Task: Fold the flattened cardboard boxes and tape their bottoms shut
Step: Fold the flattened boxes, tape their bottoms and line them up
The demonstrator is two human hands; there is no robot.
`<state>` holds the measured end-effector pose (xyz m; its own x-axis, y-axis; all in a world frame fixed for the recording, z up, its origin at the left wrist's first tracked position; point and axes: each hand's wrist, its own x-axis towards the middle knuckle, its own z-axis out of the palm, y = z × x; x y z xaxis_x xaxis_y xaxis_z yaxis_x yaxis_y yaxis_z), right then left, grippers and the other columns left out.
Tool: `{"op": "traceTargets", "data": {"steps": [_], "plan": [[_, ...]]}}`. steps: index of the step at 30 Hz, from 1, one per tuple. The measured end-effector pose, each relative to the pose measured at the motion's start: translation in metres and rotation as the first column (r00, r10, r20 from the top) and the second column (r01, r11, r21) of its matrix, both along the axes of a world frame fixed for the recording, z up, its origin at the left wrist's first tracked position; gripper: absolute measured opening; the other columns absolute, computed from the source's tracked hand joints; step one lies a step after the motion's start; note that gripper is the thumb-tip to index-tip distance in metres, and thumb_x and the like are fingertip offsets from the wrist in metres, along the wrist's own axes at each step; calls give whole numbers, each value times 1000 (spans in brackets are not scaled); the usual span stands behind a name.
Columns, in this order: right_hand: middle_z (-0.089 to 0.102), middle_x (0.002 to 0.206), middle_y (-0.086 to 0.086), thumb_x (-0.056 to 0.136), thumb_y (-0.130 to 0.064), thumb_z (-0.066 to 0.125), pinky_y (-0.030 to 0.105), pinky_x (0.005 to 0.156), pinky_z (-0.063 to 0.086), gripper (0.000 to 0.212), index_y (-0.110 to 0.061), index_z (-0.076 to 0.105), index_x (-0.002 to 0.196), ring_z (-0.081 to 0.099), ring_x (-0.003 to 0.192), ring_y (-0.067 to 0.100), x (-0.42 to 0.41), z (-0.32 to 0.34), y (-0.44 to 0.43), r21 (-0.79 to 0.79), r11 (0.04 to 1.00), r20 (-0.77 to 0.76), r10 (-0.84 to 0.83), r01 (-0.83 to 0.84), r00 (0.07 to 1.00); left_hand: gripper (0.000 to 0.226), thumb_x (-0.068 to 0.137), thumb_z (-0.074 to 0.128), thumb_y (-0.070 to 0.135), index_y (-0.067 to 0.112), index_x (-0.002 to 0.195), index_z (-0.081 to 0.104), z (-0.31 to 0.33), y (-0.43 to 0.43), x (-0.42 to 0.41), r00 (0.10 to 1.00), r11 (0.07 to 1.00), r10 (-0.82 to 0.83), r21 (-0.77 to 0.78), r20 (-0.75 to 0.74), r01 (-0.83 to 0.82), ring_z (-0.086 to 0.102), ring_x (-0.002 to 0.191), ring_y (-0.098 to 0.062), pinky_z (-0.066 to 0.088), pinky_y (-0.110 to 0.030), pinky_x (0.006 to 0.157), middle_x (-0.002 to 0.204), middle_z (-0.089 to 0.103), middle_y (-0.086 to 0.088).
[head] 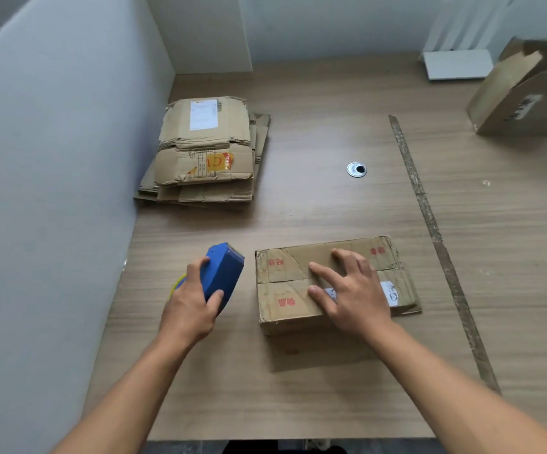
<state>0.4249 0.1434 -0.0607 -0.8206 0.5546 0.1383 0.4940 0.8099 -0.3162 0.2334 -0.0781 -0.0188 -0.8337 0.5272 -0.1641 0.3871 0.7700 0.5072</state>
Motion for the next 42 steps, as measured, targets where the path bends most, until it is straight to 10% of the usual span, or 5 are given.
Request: {"op": "traceTargets", "data": {"steps": [10,15,23,33,42], "plan": [[56,130,-5,84,-60,41,40,104,37,63,-27,53,136,40,122,19,4,12,11,-435,901,-234,-124,11,964,72,78,56,26,40,143,29,46,46,34,681,729,-680,-151,-273,667,52,63,-27,41,-32,54,88,54,-1],[43,144,-10,86,-50,54,29,104,28,71,-38,30,151,32,132,14,15,21,22,-583,802,-264,-41,-126,964,69,75,56,28,36,141,38,44,58,34,635,712,-695,-197,-337,674,51,62,-23,35,-29,52,83,50,3],[56,137,-5,92,-29,66,28,113,22,15,-20,73,101,29,143,20,10,8,26,-593,793,-344,-95,-138,934,62,77,43,37,35,139,42,44,75,49,577,663,-739,-226,-347,713,50,64,-19,34,-26,59,85,55,4],[61,115,-2,90,-12,69,6,87,39,11,-9,70,80,57,106,1,18,13,30,-639,769,-415,-309,-33,856,71,92,62,41,54,138,10,32,97,61,690,750,-661,-247,-294,613,57,84,-25,46,-37,70,98,56,1],[64,90,11,96,-8,57,39,79,54,22,-12,58,74,63,79,17,95,34,106,-942,314,-171,-749,115,640,69,92,61,42,52,140,12,26,95,55,690,743,-669,-256,-275,618,59,90,-26,47,-38,76,107,57,1]]}}
